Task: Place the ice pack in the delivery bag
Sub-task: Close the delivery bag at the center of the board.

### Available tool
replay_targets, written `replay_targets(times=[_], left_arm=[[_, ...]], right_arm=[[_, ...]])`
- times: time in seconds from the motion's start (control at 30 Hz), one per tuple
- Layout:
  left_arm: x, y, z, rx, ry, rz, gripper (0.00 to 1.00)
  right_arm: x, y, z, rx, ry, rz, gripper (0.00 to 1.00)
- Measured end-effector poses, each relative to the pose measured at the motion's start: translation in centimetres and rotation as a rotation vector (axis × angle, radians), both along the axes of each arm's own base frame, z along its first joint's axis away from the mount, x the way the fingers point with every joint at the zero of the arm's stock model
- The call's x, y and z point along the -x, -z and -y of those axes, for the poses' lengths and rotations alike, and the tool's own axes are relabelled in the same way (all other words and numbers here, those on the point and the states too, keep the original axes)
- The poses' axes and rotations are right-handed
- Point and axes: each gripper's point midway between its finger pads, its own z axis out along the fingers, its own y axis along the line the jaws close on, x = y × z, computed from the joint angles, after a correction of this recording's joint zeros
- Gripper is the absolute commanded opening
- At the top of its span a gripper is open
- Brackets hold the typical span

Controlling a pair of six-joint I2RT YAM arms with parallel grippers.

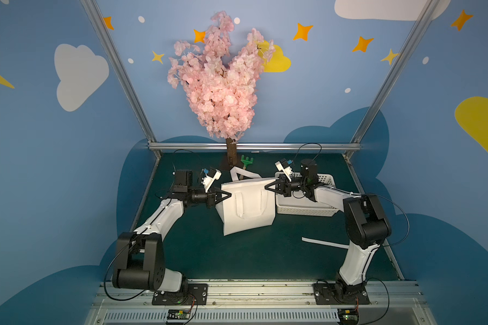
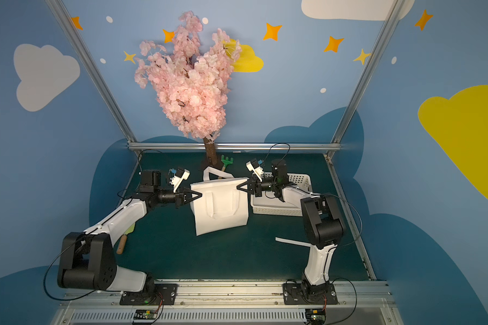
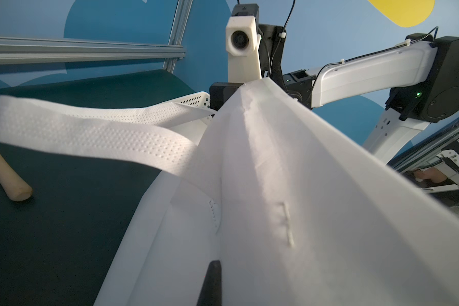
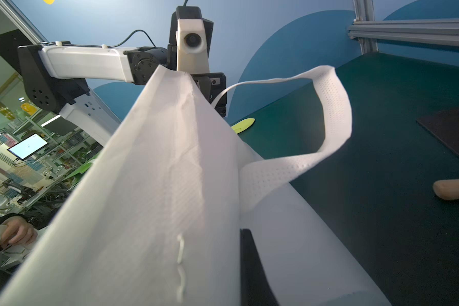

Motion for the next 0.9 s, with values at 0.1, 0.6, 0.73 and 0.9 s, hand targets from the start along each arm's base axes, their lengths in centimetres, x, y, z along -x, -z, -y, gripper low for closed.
replay_targets(times=[0.1,0.6,0.73,0.9], left_arm=[[0.2,0.1,-0.3,0.011,0.002,-0.003,0.03],[0.0,-0.4,-0.3,0.017,-0.012,-0.037,0.50],[-0.6,-1.4,-1.0,0.022,-0.056,-0.072,0.58],[-1.4,-4.9,-2.5,0.040,-0.138,-0.068,0.63]], right_arm=[[0.3,-0.2,-0.1,-0.007,-0.018,0.001,0.00],[0.5,-0.1,-0.1,0.025,0.010,-0.002,0.00],[0.3,0.0,-0.1,0.029,0.019,0.004,0.00],[0.2,0.0,-0.1,0.034,0.029,0.008,0.00]])
